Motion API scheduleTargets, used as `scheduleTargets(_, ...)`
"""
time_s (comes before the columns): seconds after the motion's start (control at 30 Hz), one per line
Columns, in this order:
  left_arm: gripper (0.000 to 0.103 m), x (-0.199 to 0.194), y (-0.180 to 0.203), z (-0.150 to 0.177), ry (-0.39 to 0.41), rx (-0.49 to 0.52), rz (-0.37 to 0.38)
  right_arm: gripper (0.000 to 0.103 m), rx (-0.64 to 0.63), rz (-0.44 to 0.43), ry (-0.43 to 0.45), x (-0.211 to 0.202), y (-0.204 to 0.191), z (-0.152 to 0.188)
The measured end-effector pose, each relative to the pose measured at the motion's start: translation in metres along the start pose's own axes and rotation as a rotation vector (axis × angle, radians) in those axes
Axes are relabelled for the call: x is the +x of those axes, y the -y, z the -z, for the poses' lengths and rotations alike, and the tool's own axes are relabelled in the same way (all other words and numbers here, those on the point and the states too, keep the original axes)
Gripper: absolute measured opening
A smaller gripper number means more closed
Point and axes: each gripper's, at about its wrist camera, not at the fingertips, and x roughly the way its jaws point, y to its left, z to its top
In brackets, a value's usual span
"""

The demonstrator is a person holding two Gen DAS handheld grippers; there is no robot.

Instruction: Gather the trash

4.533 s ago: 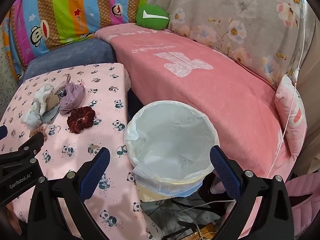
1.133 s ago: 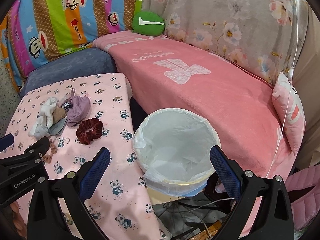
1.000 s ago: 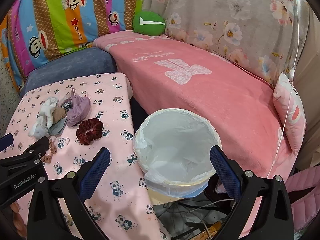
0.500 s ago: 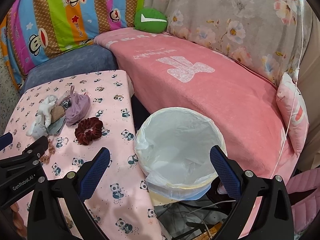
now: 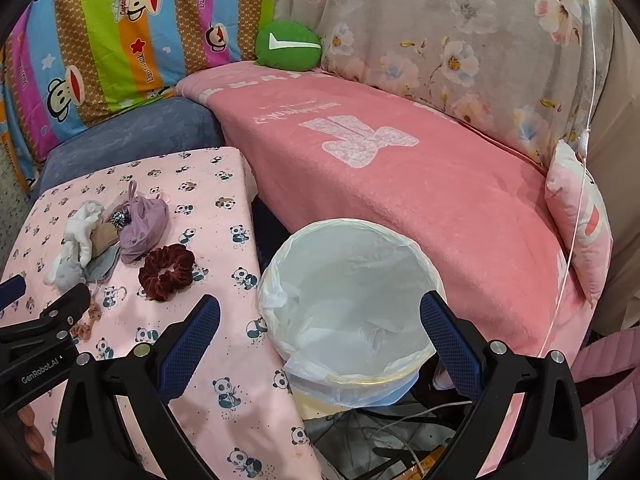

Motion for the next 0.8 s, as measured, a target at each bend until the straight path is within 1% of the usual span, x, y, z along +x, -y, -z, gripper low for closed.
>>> scheduleTargets(0.1,0.096,0.009,-0.013,0.001,-0.017,-0.003,0.012,0.098,0.008,0.001,0.009,0.003,-0.002,-0.002)
scheduleTargets(0.33,0.096,0.039,-0.057,0.01,-0.068,-0.047,-0.032,0.098,0.007,-0.036,0.018,0.014,-0.025,-0.008)
scheduleTargets(0.4,0.096,0.051,-0.073,0.014,-0.088,-0.073,-0.033,0.098,-0.002,-0.055,0.022,0.019,-0.035,-0.01)
scheduleTargets(0.53,0.096,0.068,-0.099,0.02,-0.123,-0.129,-0.007,0.098,-0.016,-0.092,0.018,0.035,-0.061,-0.013)
scheduleTargets(0.67,0.096,0.083,-0.115,0.026,-0.146,-0.145,-0.006,0.098,-0.033,-0.127,0.001,0.054,-0.086,-0.015)
scheduleTargets(0.8,0.095,0.102,-0.128,0.035,-0.197,-0.173,0.005,0.098,-0.042,-0.146,-0.017,0.076,-0.11,-0.019)
